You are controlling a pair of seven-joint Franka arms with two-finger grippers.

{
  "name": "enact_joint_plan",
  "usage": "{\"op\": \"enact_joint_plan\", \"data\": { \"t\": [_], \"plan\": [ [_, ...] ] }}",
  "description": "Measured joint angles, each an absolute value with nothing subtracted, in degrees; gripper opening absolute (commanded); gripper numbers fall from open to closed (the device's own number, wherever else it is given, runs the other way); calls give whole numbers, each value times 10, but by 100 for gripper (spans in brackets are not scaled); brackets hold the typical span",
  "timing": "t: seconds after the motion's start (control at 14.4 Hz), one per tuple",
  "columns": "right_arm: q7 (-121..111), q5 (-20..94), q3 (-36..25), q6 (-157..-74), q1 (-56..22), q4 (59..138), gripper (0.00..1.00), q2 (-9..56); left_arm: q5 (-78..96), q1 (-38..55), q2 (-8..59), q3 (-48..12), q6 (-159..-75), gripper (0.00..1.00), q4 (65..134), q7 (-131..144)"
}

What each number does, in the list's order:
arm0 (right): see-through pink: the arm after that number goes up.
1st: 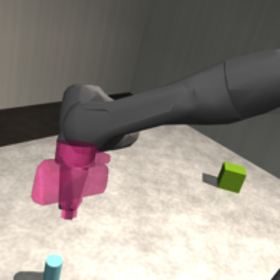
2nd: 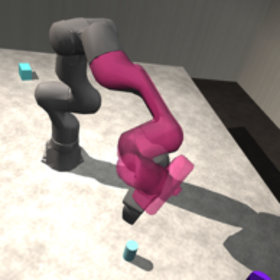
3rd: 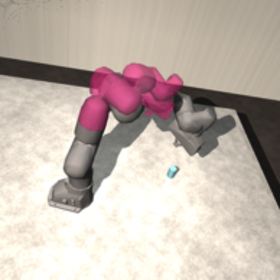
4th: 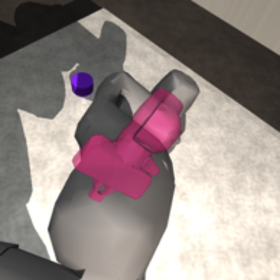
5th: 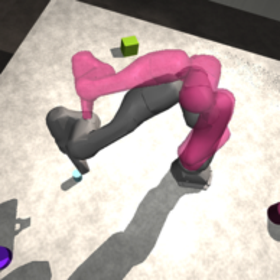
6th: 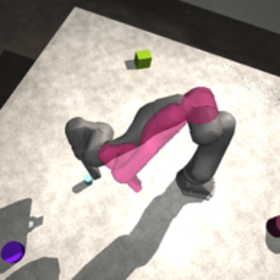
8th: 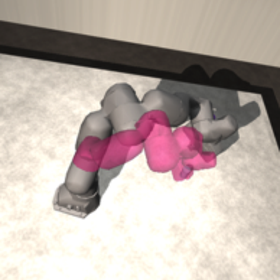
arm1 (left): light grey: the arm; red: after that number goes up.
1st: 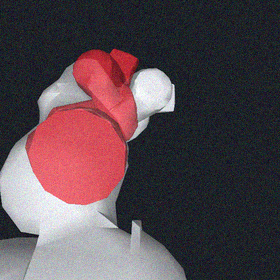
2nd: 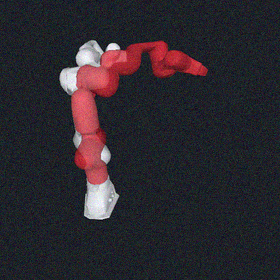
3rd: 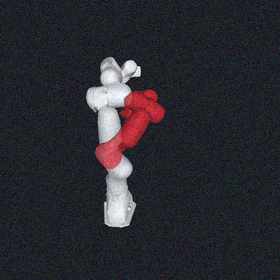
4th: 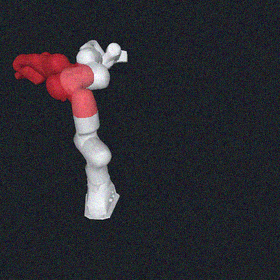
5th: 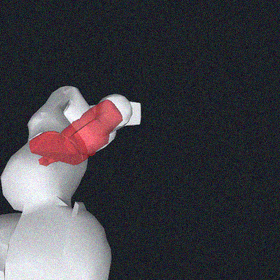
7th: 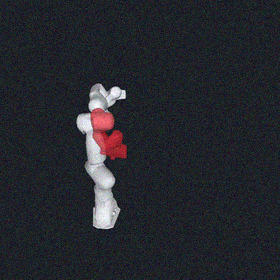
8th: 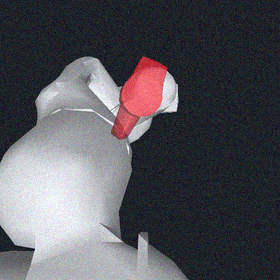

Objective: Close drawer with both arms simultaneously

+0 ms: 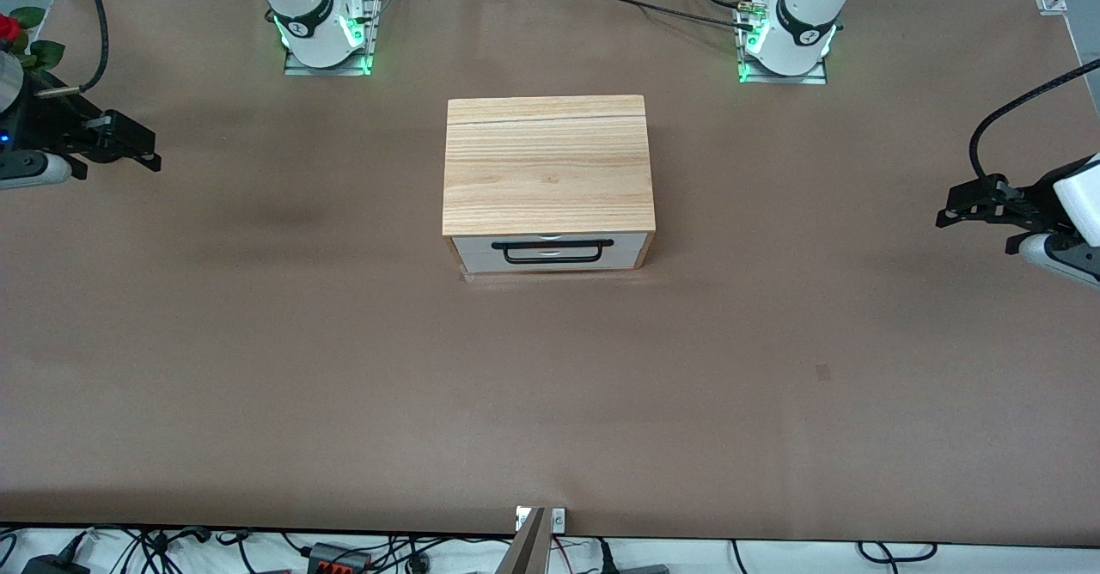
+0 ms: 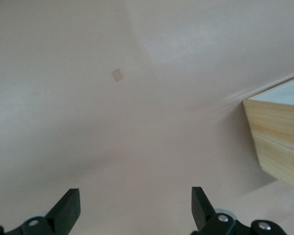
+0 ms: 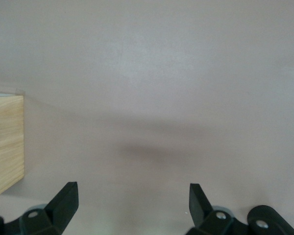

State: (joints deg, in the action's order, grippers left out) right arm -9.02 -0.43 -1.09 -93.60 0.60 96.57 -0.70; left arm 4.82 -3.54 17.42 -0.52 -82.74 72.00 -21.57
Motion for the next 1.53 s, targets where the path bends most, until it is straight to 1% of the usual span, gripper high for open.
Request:
{"op": "enact_joint_plan", "data": {
  "t": [0.14,0.35,0.56,0.7,1.04,1.32,1.53],
  "plan": [
    [-90,-4,-12,-901,11,937,100,10,29,-34,163,-9,-833,100,717,-208],
    [-90,-4,-11,-890,13,928,100,18,5,-31,119,-26,-817,100,729,-183],
    [-90,-4,-12,-891,16,928,100,19,17,-28,49,-30,-827,100,798,-150],
    [-90,-4,-12,-891,18,926,100,19,21,-23,20,-30,-837,100,832,-103],
    [-90,-4,-11,-891,19,926,100,19,19,9,1,-33,-865,100,873,-34],
    [-90,-4,-11,-891,19,926,100,19,18,7,-39,-31,-934,100,948,-33],
    [-90,-4,-11,-891,19,926,100,19,18,7,-45,-31,-941,100,957,-33]
  ]
}}
